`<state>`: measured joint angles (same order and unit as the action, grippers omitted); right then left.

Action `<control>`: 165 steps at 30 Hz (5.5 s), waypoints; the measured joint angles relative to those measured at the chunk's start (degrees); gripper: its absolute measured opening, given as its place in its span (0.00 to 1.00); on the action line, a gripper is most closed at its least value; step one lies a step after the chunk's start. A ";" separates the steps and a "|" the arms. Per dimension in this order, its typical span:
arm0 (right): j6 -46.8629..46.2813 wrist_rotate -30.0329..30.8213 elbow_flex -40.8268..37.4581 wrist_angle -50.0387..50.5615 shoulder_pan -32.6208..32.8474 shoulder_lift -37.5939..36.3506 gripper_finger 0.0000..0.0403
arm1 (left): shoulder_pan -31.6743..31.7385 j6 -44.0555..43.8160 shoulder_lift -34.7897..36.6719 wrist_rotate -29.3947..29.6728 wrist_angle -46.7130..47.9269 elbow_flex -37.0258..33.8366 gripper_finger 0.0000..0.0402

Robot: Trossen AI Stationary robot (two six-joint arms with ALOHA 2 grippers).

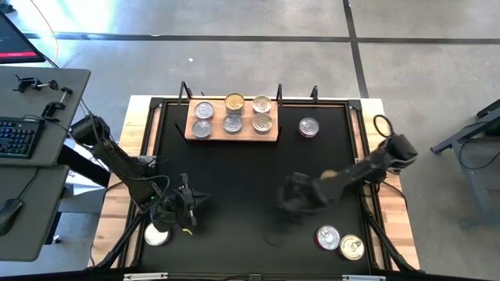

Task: Stack canned seafood by type on shelf
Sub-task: Stack the red tuna can on top of the red can on the shelf

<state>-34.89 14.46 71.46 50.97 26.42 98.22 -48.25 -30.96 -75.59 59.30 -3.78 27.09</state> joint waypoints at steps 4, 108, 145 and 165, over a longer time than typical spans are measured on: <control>-15.64 -1.03 -10.64 0.20 5.62 -7.64 0.31 | 2.20 3.34 0.00 0.12 -1.38 0.00 0.00; -23.74 8.97 -19.84 -39.12 5.24 -4.03 0.00 | 4.90 -7.81 2.19 -2.46 -3.91 -0.15 0.00; 2.26 3.60 -19.78 -81.96 -13.86 17.74 0.00 | 15.23 30.92 -10.08 -25.82 -3.69 6.83 0.20; 1.79 11.87 -19.78 -81.80 -5.73 17.78 0.00 | 24.87 49.79 -11.71 -35.19 1.30 6.34 0.30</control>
<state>-33.10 26.33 51.68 -30.83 20.69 116.01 -23.37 18.83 -87.30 24.11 -2.48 33.43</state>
